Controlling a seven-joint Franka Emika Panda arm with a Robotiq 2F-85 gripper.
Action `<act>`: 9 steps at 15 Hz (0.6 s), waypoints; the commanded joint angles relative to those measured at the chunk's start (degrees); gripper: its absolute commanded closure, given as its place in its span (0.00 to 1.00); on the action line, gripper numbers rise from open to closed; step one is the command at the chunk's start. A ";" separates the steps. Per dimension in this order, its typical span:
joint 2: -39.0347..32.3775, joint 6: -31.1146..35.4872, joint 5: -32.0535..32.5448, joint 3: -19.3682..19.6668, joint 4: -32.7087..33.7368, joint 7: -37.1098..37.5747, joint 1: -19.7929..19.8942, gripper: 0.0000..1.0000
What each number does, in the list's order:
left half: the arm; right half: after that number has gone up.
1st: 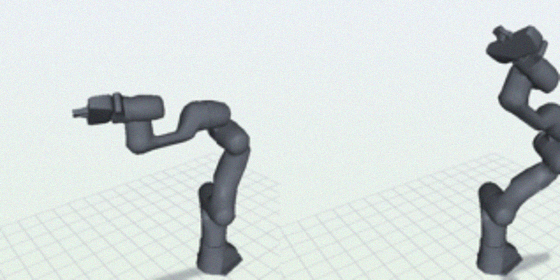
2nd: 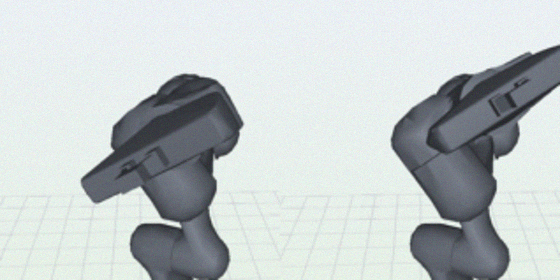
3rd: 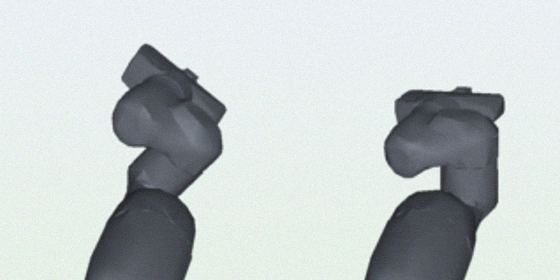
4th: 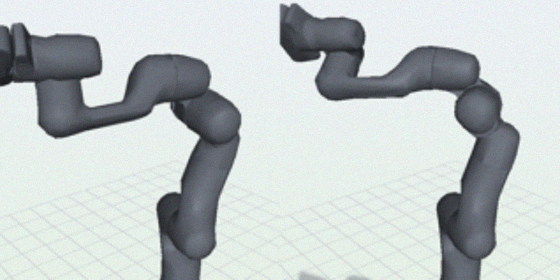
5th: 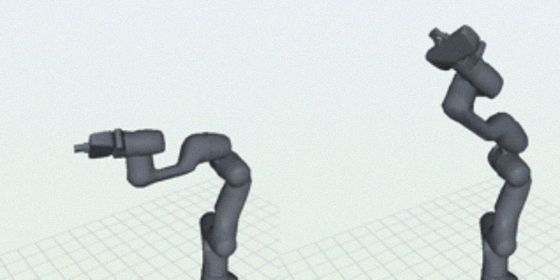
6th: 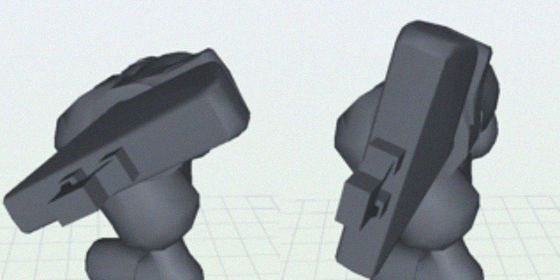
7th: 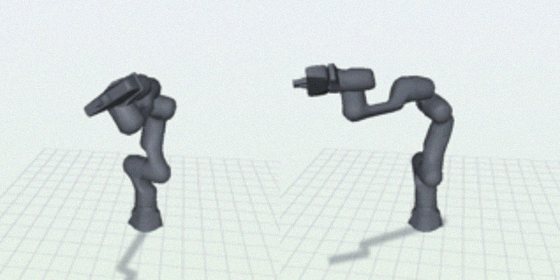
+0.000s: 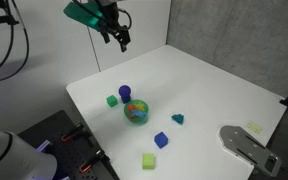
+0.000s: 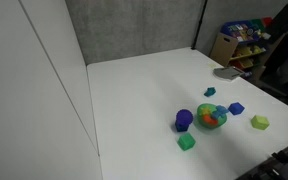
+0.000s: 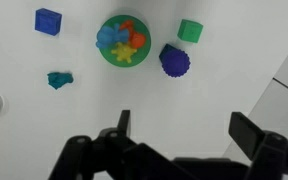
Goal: Pick up the green toy from the table top and put it in the green bowl
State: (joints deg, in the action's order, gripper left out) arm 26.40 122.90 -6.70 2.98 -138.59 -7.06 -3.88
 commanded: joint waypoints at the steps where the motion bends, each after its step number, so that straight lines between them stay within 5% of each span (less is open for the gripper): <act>1: -0.02 -0.20 -0.23 -0.45 0.14 -0.16 0.49 0.00; 9: -4.70 -0.06 1.40 -1.03 4.07 1.38 1.47 0.00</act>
State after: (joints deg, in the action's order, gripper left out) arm 25.20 122.90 -6.46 2.74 -137.91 -6.86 -3.53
